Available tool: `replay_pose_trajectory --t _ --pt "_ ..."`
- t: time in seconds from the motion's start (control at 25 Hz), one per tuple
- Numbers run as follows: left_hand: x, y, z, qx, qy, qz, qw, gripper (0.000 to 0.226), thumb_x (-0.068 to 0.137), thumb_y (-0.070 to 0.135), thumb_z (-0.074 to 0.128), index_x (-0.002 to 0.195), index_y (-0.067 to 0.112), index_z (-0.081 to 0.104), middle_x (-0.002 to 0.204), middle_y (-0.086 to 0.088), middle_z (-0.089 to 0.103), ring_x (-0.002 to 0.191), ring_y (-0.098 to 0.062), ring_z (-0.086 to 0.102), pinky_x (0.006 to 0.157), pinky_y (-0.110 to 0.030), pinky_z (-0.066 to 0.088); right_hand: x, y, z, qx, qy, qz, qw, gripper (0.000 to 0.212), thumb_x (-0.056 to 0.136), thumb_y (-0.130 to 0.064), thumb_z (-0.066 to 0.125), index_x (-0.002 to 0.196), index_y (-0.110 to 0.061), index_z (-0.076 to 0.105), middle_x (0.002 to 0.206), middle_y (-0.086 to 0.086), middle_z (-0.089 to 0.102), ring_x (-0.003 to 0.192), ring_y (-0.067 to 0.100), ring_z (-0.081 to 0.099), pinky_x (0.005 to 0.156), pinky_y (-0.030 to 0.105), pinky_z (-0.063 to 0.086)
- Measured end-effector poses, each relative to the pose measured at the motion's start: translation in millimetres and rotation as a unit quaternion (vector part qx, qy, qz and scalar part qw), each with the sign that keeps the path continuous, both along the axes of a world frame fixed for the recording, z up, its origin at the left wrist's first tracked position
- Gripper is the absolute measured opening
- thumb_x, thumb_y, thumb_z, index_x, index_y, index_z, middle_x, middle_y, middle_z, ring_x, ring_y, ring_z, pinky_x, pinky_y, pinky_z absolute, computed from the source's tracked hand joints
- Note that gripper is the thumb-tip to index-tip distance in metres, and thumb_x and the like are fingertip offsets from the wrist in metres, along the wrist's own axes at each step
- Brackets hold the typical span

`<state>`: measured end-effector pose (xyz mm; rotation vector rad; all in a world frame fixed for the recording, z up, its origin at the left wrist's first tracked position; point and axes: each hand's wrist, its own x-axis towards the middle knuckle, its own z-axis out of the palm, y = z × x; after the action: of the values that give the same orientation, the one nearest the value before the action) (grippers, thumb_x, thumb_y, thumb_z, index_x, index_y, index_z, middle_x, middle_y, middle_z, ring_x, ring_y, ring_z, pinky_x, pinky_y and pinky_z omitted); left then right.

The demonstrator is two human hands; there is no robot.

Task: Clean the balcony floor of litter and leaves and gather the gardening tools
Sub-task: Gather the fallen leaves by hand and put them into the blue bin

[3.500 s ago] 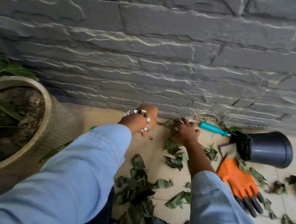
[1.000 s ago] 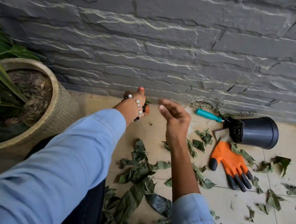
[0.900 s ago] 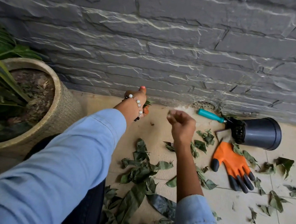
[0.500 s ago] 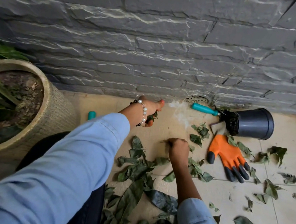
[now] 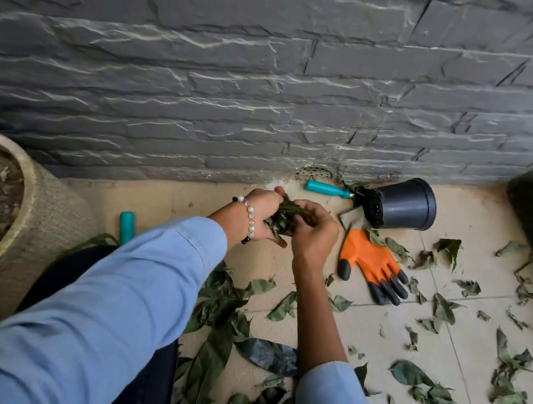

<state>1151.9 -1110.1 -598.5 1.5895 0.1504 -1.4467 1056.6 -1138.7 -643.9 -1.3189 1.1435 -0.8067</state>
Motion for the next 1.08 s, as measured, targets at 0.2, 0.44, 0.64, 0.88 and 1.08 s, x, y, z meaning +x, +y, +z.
replay_pose_trajectory --t 0.2,0.44,0.64,0.88,1.08 --pt "3.1 -7.8 -18.7 0.01 -0.054 0.07 0.996 0.039 0.086 0.038 0.069 0.1 0.003 0.063 0.094 -0.016 0.066 0.071 -0.028 0.065 0.063 -0.039 0.057 -14.5 -6.4 -7.7 -0.179 0.164 0.251 0.937 0.036 0.082 -0.015 0.052 0.11 -0.029 0.069 0.129 -0.006 0.052 0.116 0.024 0.044 0.09 0.036 0.042" --pt "8.4 -6.5 -24.9 0.026 -0.029 0.108 0.993 0.02 0.094 0.021 0.061 0.093 0.002 0.055 0.086 -0.01 0.051 0.055 -0.016 0.036 0.039 -0.015 0.031 -34.6 -40.4 -22.7 0.139 -0.034 -0.057 0.988 0.008 0.088 -0.013 0.064 0.09 -0.01 0.071 0.092 0.002 0.07 0.091 0.018 0.061 0.071 0.021 0.046" --pt "17.3 -0.4 -19.5 0.051 -0.047 0.078 0.995 0.037 0.088 0.039 0.066 0.076 0.008 0.052 0.066 -0.004 0.043 0.051 -0.014 0.033 0.04 -0.016 0.027 -54.9 -52.8 -89.9 -0.134 0.493 0.217 0.832 0.026 0.09 -0.01 0.049 0.109 -0.007 0.068 0.114 0.016 0.062 0.105 0.038 0.052 0.091 0.035 0.043" --pt "24.7 3.8 -20.7 0.073 -0.069 0.054 0.993 0.039 0.083 0.041 0.073 0.072 0.012 0.05 0.063 -0.003 0.041 0.048 -0.013 0.031 0.042 -0.016 0.027 -47.0 -57.1 -91.1 -0.188 0.458 0.217 0.841 0.022 0.088 -0.002 0.051 0.108 0.0 0.059 0.104 0.023 0.064 0.099 0.039 0.058 0.079 0.038 0.046" --pt "25.7 4.4 -21.7 0.073 -0.095 0.048 0.992 0.034 0.083 0.034 0.074 0.073 0.01 0.052 0.067 -0.004 0.044 0.051 -0.015 0.034 0.044 -0.018 0.03 -33.2 -95.8 -90.5 -0.131 0.436 0.184 0.871 0.053 0.081 0.002 0.06 0.131 -0.004 0.042 0.13 0.027 0.042 0.112 0.045 0.049 0.095 0.038 0.042"
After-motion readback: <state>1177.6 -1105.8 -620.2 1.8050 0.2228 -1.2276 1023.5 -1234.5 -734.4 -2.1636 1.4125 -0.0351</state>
